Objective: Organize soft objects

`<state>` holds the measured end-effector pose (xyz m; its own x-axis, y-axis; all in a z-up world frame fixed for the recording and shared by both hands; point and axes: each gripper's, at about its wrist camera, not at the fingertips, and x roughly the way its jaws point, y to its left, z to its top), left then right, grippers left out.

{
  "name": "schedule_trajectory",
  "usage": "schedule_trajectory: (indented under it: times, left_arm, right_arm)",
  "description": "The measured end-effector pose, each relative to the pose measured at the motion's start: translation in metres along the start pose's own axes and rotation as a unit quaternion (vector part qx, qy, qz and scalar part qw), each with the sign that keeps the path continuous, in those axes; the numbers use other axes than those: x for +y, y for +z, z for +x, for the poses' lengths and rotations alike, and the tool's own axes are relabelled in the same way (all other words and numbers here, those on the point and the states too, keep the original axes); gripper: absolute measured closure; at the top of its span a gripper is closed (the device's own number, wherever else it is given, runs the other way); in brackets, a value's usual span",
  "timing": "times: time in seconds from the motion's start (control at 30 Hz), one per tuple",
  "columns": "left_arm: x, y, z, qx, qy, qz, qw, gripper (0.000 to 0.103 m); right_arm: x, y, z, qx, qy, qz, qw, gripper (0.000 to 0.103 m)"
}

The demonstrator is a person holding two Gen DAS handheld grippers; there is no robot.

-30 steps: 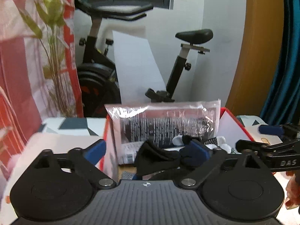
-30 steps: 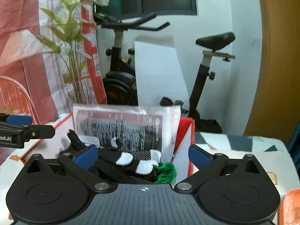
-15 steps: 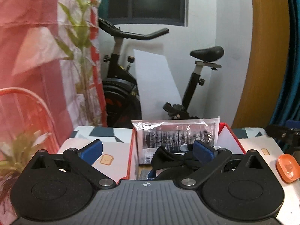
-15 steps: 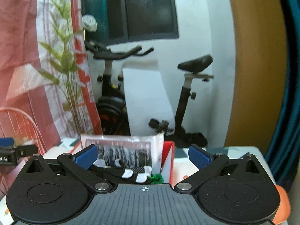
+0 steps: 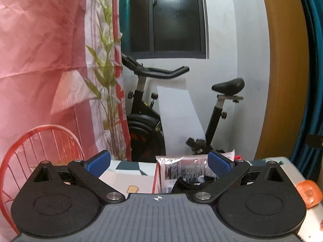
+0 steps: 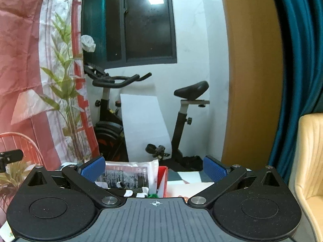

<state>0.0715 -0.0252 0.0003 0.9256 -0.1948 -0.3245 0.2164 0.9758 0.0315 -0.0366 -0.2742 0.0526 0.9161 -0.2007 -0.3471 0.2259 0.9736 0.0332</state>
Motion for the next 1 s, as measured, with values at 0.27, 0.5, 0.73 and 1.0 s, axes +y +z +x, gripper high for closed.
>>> schedule_trajectory:
  times: [0.27,0.5,0.73,1.0]
  left_arm:
    - [0.000,0.009,-0.026,-0.016,0.002,0.005,0.9999,0.000]
    - [0.005,0.009,-0.031,-0.014,0.007,-0.002,0.9999,0.000]
    - [0.006,0.008,-0.032,-0.012,0.010,0.001,0.9999,0.000]
    - [0.009,0.008,-0.030,-0.008,0.009,-0.001,0.9999,0.000]
  right_arm:
    - [0.005,0.007,-0.028,-0.009,-0.004,-0.015,1.000,0.000]
    - [0.006,0.010,-0.034,-0.012,-0.014,-0.021,1.000,0.000]
    - [0.005,0.010,-0.033,-0.012,-0.022,-0.022,0.999,0.000]
    - [0.003,0.009,-0.035,-0.013,-0.025,-0.023,0.999,0.000]
